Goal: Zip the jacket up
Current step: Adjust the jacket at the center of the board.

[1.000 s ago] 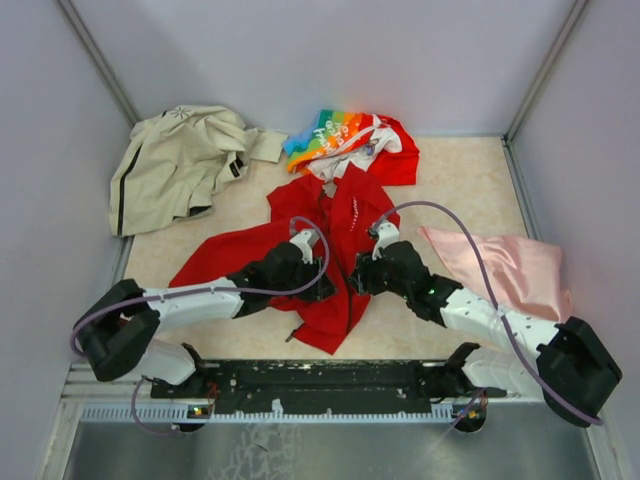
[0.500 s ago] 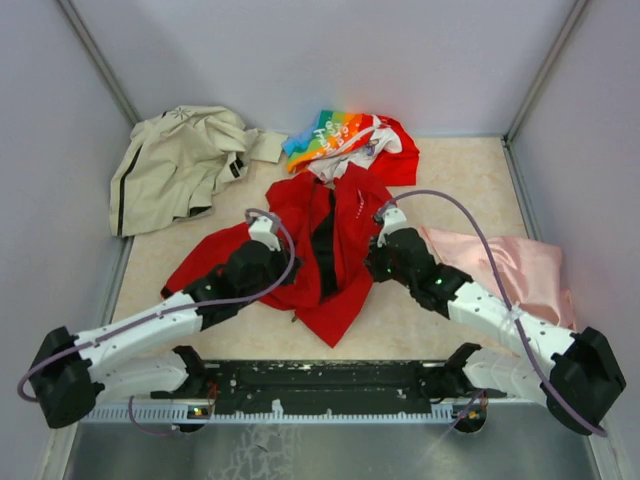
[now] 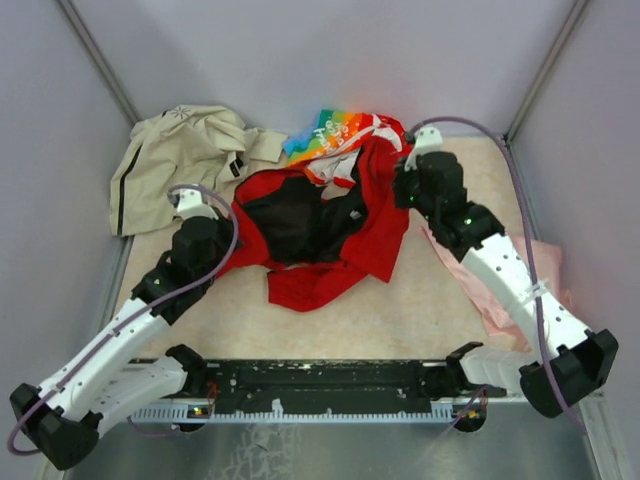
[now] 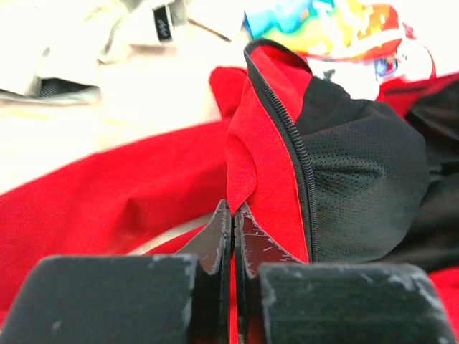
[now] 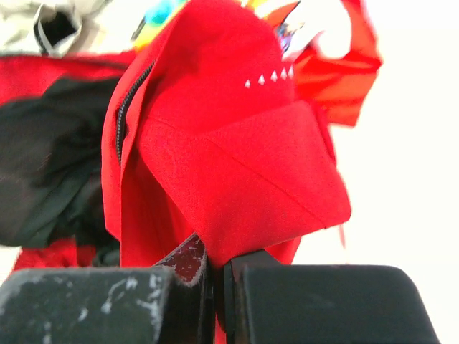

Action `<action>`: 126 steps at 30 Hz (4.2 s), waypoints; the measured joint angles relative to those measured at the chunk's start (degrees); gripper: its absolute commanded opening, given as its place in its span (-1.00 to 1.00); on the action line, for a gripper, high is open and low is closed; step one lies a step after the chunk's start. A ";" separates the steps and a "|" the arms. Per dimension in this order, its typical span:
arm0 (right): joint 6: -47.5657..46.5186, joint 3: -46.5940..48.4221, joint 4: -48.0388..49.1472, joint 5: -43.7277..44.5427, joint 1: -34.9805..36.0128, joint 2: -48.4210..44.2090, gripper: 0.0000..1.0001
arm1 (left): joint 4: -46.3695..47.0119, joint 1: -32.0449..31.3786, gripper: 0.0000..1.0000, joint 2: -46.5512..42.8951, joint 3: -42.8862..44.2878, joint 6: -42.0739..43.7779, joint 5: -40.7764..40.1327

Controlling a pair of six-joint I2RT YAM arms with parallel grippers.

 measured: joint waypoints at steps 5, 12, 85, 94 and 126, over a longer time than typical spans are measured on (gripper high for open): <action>-3.72 16.74 -5.68 0.28 -5.25 6.32 -1.00 | -2.99 2.80 -1.00 -0.46 6.47 1.07 -4.61; -6.60 32.68 -10.62 -3.21 -6.01 14.47 -1.00 | -5.18 3.43 -1.00 -2.21 11.06 3.41 -8.98; 14.58 -20.79 20.87 0.20 21.88 13.22 0.24 | 12.61 -12.83 -0.96 16.55 -20.44 -6.64 27.54; 15.91 -20.90 21.00 1.44 21.90 23.17 0.28 | 14.19 -13.03 -0.94 16.96 -20.46 -7.34 27.65; 16.48 -27.69 23.08 0.63 22.08 12.92 -1.00 | 12.35 -13.05 -0.02 10.23 -19.50 -8.33 26.47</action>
